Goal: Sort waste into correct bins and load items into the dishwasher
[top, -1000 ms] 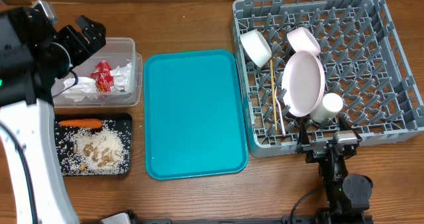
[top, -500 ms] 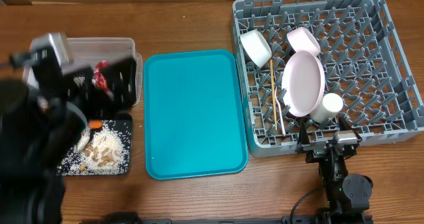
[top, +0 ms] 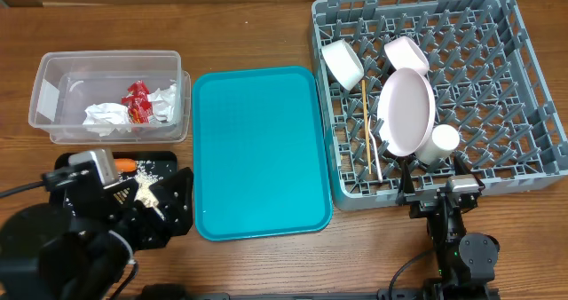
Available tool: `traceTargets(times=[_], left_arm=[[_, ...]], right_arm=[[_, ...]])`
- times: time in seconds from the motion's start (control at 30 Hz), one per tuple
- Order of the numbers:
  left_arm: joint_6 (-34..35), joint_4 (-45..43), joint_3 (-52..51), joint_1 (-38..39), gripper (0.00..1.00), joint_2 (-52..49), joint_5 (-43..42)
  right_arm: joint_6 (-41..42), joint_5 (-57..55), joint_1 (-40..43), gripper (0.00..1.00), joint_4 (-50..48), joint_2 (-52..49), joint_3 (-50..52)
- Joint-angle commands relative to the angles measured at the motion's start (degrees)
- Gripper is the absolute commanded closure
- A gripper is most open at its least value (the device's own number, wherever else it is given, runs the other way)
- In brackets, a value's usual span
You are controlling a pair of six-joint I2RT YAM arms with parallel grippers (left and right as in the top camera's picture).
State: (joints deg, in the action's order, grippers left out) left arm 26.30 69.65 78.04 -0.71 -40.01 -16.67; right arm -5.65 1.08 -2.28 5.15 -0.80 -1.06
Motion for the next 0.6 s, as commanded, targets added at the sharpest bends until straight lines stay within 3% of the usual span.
traceTargets(times=[0.0, 0.33, 0.57], left_arm=[[2.67, -6.88, -9.94, 0.42, 0.0, 4.31, 0.81], [8.46, -43.19, -42.12, 0.33, 0.0, 15.93, 0.79], [8.61, -64.76, -59.84, 0.31, 0.0, 22.27, 0.83]], right_arm=[[-0.17, 0.09, 0.15, 0.0, -0.35, 0.63, 0.61], [-0.17, 0.07, 0.15, 0.0, -0.35, 0.63, 0.61], [-0.17, 0.07, 0.15, 0.0, -0.35, 0.63, 0.61]])
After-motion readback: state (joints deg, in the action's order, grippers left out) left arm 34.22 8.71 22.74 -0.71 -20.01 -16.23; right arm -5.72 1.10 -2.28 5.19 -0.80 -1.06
